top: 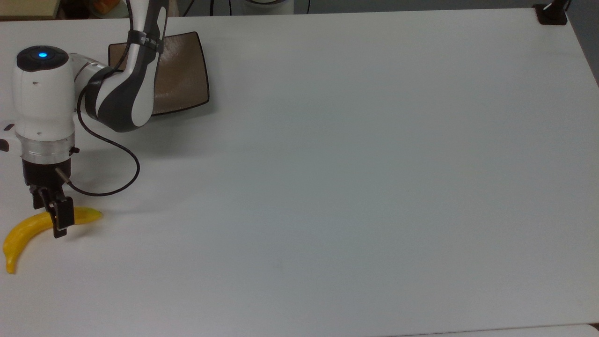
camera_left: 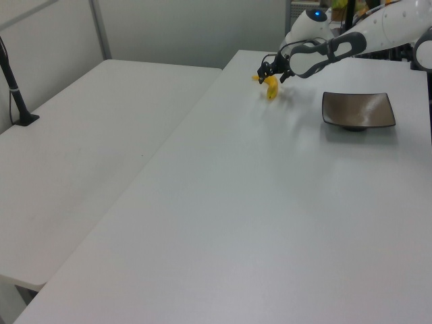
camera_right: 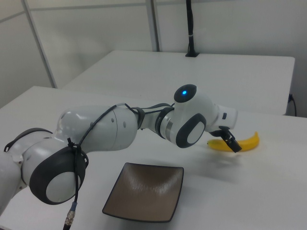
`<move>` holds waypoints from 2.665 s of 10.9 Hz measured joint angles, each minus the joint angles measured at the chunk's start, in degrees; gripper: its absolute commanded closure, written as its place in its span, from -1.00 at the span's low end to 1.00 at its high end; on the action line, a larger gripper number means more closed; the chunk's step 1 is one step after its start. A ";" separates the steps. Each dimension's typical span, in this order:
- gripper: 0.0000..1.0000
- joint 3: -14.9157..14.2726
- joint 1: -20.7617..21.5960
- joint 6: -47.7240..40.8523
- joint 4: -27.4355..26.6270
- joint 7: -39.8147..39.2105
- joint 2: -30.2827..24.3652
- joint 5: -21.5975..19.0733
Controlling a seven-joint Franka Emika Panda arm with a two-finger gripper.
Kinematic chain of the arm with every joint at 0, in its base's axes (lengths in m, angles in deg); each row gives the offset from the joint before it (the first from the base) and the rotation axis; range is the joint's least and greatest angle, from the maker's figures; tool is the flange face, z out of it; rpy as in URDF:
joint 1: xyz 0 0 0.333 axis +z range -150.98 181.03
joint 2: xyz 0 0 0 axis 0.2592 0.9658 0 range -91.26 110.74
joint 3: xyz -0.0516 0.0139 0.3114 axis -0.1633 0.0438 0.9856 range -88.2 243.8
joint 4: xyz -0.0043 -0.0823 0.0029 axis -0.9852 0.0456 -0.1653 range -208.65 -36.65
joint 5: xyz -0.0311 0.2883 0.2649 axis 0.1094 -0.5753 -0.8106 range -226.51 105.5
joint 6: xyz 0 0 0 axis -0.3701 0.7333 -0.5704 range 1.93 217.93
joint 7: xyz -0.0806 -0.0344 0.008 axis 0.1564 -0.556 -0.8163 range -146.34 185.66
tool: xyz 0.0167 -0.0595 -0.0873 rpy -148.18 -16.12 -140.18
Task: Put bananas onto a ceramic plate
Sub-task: 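Lower the gripper onto the yellow banana and close on it, then lift the held banana and carry it over the brown plate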
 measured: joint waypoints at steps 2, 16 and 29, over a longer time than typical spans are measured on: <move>-0.74 -0.21 0.00 0.01 0.00 0.00 0.05 1.23; 1.00 -0.48 0.02 0.04 0.12 -3.05 0.47 1.95; 1.00 1.41 1.50 -25.60 -15.64 -8.20 -31.33 -6.70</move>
